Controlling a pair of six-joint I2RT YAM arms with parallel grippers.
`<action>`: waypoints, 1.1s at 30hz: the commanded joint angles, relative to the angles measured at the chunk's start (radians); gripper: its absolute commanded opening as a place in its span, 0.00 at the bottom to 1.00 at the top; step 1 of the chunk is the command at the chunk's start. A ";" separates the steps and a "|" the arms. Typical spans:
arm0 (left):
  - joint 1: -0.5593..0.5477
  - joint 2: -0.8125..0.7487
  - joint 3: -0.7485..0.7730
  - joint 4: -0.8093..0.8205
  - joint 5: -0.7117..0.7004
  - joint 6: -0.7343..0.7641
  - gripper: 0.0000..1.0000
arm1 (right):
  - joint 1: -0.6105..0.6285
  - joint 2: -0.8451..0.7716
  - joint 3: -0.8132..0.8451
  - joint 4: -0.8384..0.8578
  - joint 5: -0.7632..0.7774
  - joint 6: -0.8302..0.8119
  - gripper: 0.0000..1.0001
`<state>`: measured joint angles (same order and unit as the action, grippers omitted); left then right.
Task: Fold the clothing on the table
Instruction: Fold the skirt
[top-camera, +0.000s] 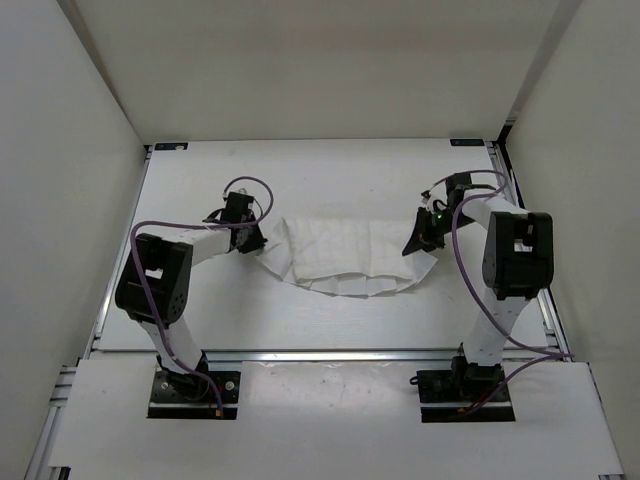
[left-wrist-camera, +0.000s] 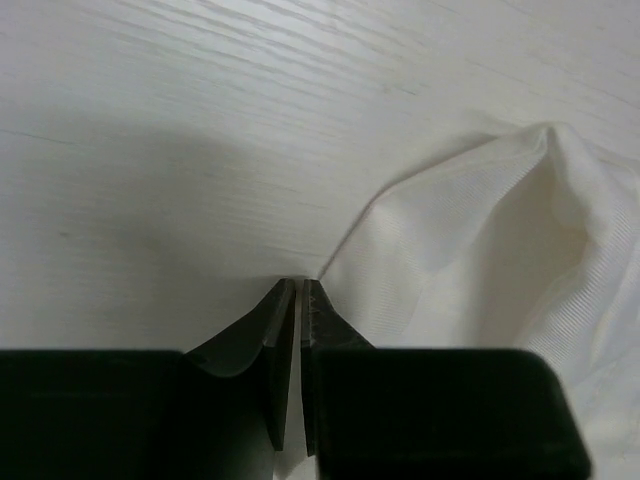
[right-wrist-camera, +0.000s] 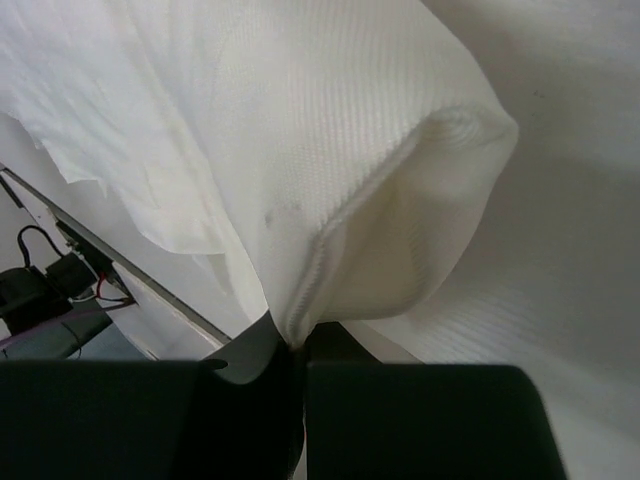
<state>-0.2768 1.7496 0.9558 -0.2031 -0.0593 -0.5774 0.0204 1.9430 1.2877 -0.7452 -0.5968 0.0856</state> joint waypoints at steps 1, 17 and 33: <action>-0.051 -0.013 -0.061 0.011 0.094 -0.077 0.18 | 0.004 -0.113 0.062 -0.048 0.003 -0.017 0.00; -0.144 -0.004 -0.058 0.051 0.184 -0.122 0.18 | 0.401 0.043 0.449 -0.034 -0.109 0.057 0.00; -0.105 -0.064 -0.112 0.039 0.193 -0.096 0.18 | 0.562 0.280 0.607 -0.003 -0.215 0.115 0.00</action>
<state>-0.3916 1.7237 0.8715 -0.1051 0.1326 -0.6960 0.5625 2.2101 1.8309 -0.7826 -0.7555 0.1692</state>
